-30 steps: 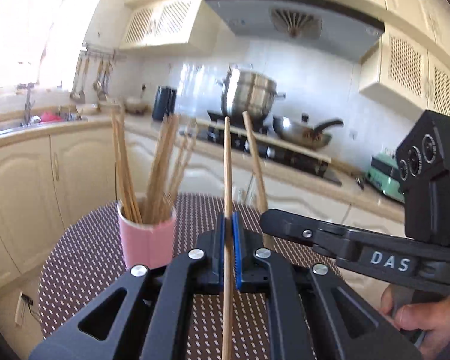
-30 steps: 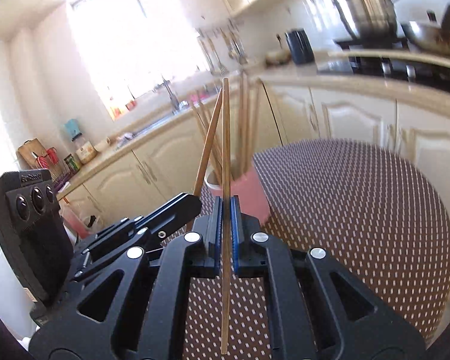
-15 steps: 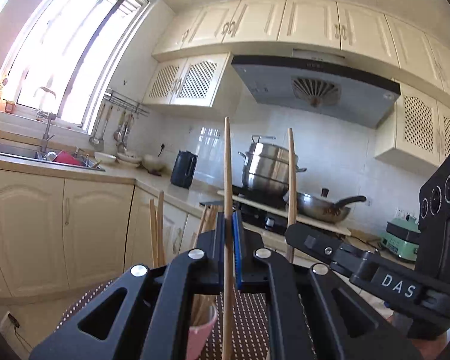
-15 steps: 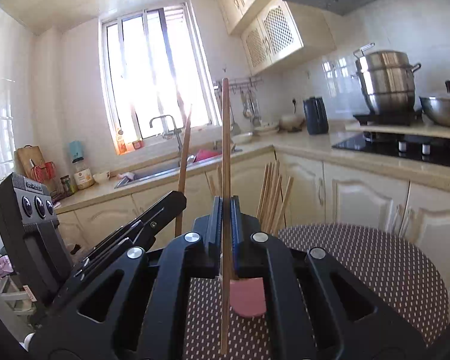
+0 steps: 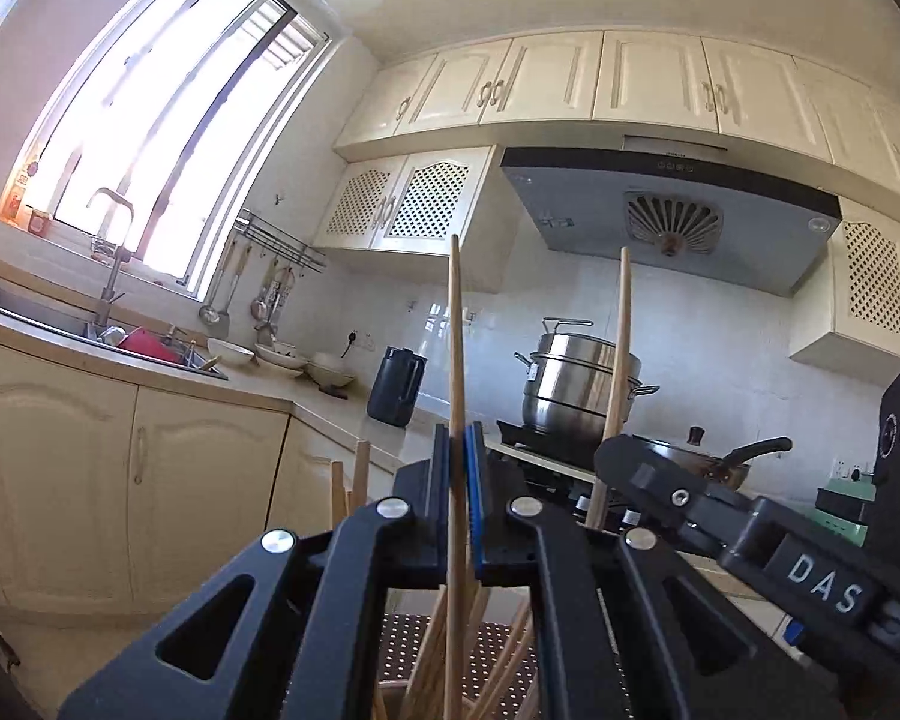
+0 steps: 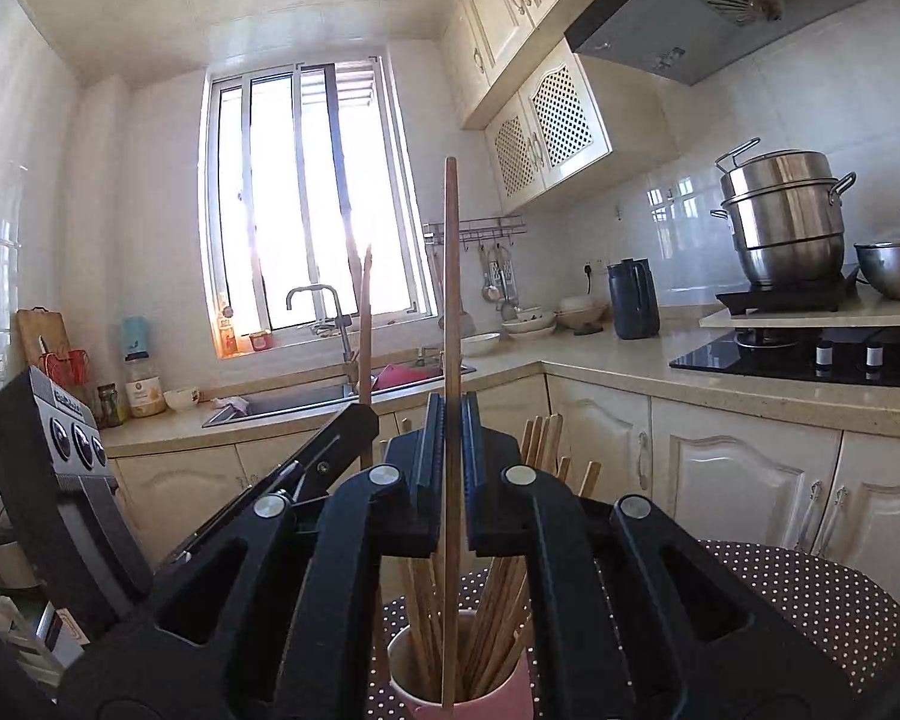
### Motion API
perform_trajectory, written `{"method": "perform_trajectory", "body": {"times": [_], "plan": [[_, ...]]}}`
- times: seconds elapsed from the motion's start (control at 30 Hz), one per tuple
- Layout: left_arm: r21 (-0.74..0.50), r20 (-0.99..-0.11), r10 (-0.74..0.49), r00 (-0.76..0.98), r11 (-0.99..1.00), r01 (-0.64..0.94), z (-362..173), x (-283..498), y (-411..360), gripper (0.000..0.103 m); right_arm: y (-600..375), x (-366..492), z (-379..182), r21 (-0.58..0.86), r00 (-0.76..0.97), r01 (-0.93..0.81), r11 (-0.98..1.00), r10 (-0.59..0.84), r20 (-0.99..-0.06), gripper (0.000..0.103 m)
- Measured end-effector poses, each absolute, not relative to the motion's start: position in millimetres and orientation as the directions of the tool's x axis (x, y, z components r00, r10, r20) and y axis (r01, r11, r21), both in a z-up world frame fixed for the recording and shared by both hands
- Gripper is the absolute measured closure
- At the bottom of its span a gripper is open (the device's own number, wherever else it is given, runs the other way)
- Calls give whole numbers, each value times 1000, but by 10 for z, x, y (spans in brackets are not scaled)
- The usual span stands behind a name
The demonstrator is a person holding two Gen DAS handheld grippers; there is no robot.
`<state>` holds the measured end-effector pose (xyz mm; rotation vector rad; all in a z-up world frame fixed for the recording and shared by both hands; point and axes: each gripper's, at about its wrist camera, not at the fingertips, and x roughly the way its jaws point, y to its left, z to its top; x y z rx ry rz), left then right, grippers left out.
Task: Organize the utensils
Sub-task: 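Lower the chopstick into the pink cup and open the right gripper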
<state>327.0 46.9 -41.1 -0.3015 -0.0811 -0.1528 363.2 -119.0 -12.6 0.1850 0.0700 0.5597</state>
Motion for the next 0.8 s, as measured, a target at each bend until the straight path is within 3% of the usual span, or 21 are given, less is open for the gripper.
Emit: {"method": "perform_trajectory", "body": {"times": [0.8], "plan": [[-198, -38, -122, 992, 974, 112, -889, 3135, 390, 97, -1208, 3507, -675, 149, 831, -528, 836, 545, -115, 97]]}}
